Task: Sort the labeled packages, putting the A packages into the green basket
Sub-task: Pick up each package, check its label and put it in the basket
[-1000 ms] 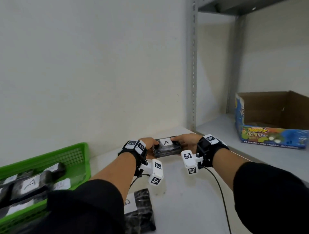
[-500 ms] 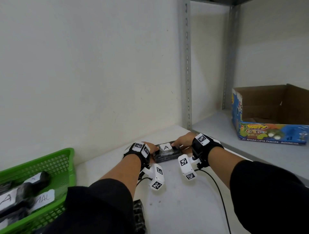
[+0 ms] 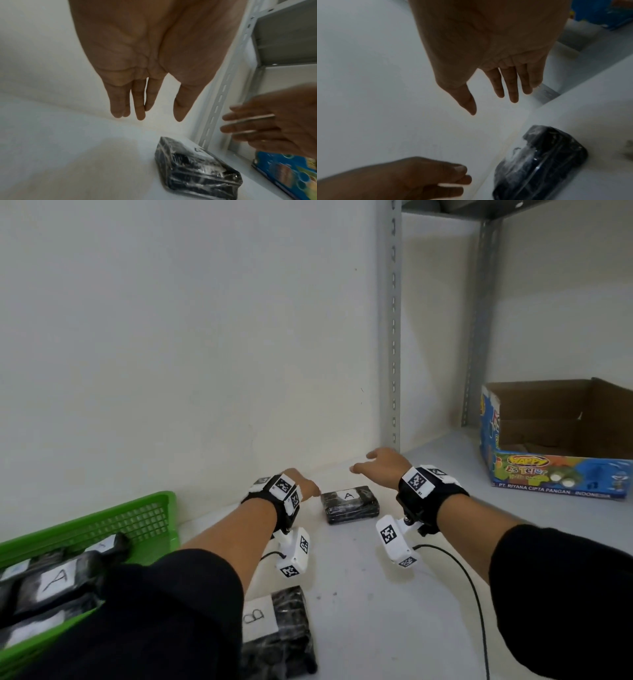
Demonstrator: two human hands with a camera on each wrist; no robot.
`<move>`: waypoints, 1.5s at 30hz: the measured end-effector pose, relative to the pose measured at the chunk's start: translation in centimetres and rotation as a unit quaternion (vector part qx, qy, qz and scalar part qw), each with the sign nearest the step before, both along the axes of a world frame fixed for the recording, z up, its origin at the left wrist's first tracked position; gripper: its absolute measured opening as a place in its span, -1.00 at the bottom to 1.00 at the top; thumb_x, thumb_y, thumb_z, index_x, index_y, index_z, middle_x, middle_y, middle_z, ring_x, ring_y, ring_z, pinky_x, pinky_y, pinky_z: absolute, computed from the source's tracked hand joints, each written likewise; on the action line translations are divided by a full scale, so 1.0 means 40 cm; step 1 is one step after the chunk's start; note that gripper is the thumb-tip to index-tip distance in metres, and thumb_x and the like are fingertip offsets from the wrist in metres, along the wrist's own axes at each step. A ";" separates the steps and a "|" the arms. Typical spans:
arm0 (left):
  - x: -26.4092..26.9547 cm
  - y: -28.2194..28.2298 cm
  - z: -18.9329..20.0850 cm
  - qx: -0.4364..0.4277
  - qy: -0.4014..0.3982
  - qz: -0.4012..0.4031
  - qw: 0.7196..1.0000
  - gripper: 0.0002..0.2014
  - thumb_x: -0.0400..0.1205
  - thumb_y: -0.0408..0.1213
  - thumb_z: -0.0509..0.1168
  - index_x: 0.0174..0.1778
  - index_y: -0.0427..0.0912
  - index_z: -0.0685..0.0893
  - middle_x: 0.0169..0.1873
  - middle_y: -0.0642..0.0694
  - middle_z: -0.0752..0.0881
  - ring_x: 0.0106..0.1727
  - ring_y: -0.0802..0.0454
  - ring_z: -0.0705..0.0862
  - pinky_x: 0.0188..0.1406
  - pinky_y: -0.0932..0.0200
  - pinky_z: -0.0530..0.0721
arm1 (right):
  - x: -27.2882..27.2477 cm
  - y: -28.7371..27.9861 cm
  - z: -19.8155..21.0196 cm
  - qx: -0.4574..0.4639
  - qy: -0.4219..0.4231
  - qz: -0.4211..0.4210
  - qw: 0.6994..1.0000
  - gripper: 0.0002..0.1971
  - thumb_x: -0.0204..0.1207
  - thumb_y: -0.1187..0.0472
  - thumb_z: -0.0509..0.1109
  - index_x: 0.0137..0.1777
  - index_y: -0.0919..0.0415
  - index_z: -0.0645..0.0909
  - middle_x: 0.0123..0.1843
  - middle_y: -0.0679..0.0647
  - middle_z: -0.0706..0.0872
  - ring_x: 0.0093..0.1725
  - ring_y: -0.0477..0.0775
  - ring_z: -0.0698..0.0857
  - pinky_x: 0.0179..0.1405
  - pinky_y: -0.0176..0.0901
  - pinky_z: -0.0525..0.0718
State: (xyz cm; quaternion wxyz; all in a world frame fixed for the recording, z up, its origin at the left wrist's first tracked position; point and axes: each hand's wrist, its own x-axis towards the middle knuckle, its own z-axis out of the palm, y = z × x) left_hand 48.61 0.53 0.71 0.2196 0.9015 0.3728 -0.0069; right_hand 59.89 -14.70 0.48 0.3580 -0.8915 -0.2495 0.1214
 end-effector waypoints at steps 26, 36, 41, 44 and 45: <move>-1.046 0.107 0.080 0.150 0.014 0.011 0.988 -0.16 0.59 0.22 0.33 0.71 -0.09 0.22 0.65 -0.11 0.36 0.61 -0.09 0.41 0.57 0.01 0.42 | -0.844 0.202 0.025 -0.028 -0.205 0.383 0.900 0.14 0.47 -0.44 0.44 0.86 0.10 -0.01 0.88 0.08 0.07 0.87 0.21 -0.07 0.85 0.17 -0.02; -1.117 0.049 -0.057 0.136 -0.001 0.075 0.988 -0.04 0.39 0.30 0.47 0.56 -0.21 0.33 0.38 -0.13 0.44 0.34 -0.08 0.53 0.28 0.05 0.60 | -1.006 0.275 -0.081 -0.121 -0.193 0.479 0.848 -0.14 0.58 0.25 0.51 0.82 0.16 0.18 0.71 0.17 0.36 0.72 0.25 0.26 0.70 0.19 0.40; -1.114 0.023 -0.090 0.064 0.039 0.085 0.994 -0.49 0.41 0.24 0.49 -0.10 -0.17 0.63 -0.23 -0.09 0.64 -0.26 0.00 0.55 -0.40 0.18 0.43 | -1.017 0.306 -0.107 -0.126 -0.215 0.471 0.846 -0.40 0.54 0.30 0.56 0.59 0.04 0.59 0.33 0.17 0.56 0.43 0.29 0.48 0.40 0.21 0.63; -1.116 0.038 -0.097 0.013 0.001 0.094 0.996 -0.63 0.42 0.04 0.50 -0.28 -0.26 0.73 -0.43 -0.10 0.62 -0.42 0.00 0.53 -0.45 0.18 0.42 | -1.015 0.314 -0.106 -0.104 -0.207 0.463 0.855 -0.49 0.48 0.32 0.57 0.45 0.06 0.70 0.30 0.14 0.64 0.38 0.25 0.57 0.34 0.13 0.68; -1.124 0.049 -0.094 -0.004 -0.017 0.098 0.995 -0.64 0.39 0.01 0.50 -0.24 -0.27 0.76 -0.42 -0.10 0.64 -0.41 0.00 0.55 -0.43 0.18 0.46 | -1.012 0.312 -0.100 -0.095 -0.195 0.461 0.860 -0.50 0.48 0.29 0.59 0.44 0.08 0.70 0.32 0.13 0.67 0.36 0.21 0.61 0.31 0.07 0.70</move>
